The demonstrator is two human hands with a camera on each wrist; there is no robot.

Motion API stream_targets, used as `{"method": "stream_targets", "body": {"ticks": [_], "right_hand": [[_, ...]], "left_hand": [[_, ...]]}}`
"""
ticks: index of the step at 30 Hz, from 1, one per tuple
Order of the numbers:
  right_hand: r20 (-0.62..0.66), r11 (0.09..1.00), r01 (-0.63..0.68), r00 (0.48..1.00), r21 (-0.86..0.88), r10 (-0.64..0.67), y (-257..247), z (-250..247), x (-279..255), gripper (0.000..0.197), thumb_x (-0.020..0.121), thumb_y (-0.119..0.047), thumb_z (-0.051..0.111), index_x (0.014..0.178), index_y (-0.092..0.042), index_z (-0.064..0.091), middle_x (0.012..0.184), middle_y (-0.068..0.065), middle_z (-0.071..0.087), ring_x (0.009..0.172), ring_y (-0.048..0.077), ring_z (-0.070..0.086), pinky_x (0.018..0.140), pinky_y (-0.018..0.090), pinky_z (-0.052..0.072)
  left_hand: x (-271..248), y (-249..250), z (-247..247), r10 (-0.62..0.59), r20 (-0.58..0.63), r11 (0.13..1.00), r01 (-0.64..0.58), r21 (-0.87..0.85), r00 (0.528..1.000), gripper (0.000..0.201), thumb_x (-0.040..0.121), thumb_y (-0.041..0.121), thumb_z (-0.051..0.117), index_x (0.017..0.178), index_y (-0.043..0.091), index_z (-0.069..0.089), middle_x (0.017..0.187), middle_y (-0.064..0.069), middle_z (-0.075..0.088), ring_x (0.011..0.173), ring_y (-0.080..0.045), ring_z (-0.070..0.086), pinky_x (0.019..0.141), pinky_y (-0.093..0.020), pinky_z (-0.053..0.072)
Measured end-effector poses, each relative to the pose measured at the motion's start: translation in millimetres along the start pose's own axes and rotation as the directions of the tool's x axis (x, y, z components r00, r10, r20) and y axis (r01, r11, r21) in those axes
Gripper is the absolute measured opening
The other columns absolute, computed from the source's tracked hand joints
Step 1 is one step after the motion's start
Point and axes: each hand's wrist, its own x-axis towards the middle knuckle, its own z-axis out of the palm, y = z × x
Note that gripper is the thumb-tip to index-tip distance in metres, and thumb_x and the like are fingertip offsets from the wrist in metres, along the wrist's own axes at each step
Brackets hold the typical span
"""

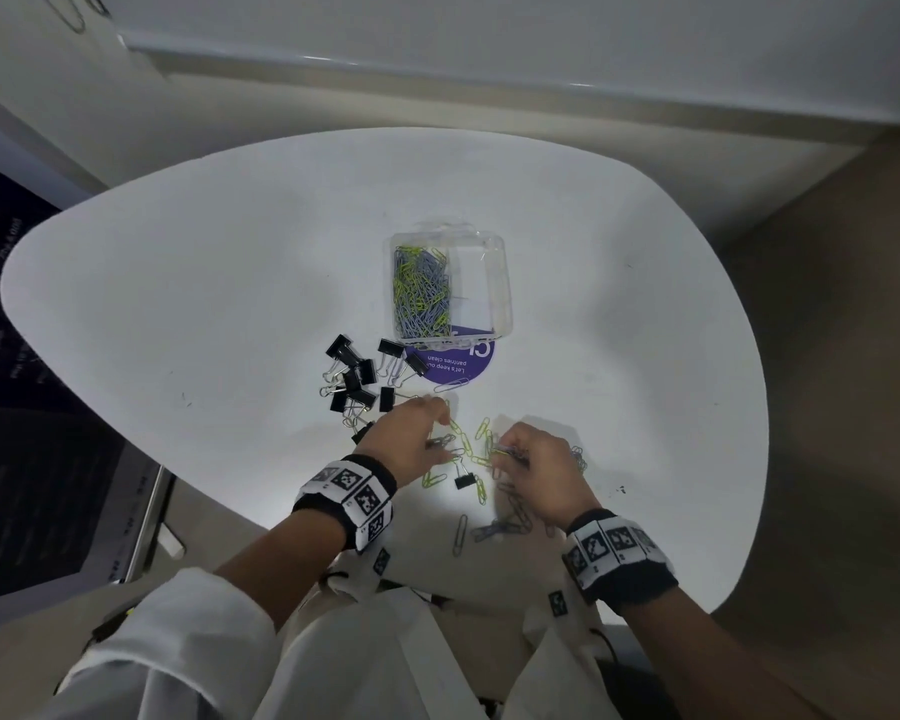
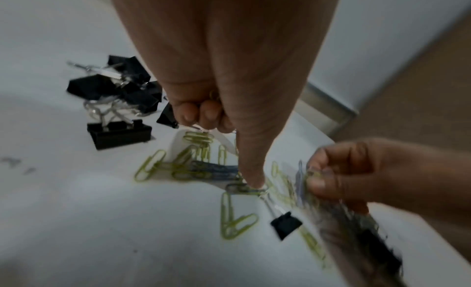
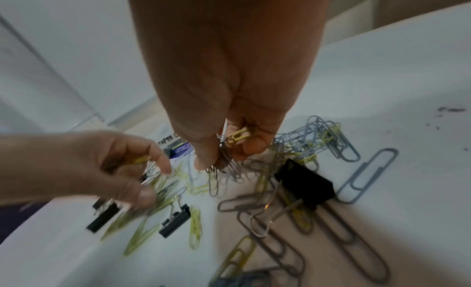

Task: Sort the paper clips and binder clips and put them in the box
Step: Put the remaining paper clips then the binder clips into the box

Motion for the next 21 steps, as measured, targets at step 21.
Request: {"method": "stream_targets", "body": {"ticks": [21], "right_hand": [[0.249, 0.357, -0.365, 0.91, 0.86, 0.33, -14.7, -9.1, 12.1, 0.022, 0.088, -0.004, 0.041, 0.069, -0.007, 0.051, 0.07, 0.003, 0.047, 0.059, 0.019, 0.051, 0.059, 0.027, 0.036]], "left_hand": [[-1.3, 2.7, -9.0, -0.221, 0.176, 0.649, 0.279, -0.708, 0.959, 0.017, 0.073, -0.006, 0.054, 0.067, 0.008, 0.048, 0.063, -0.008, 0.056, 0.059, -0.019, 0.049, 0.051, -0.023, 0.035]]}}
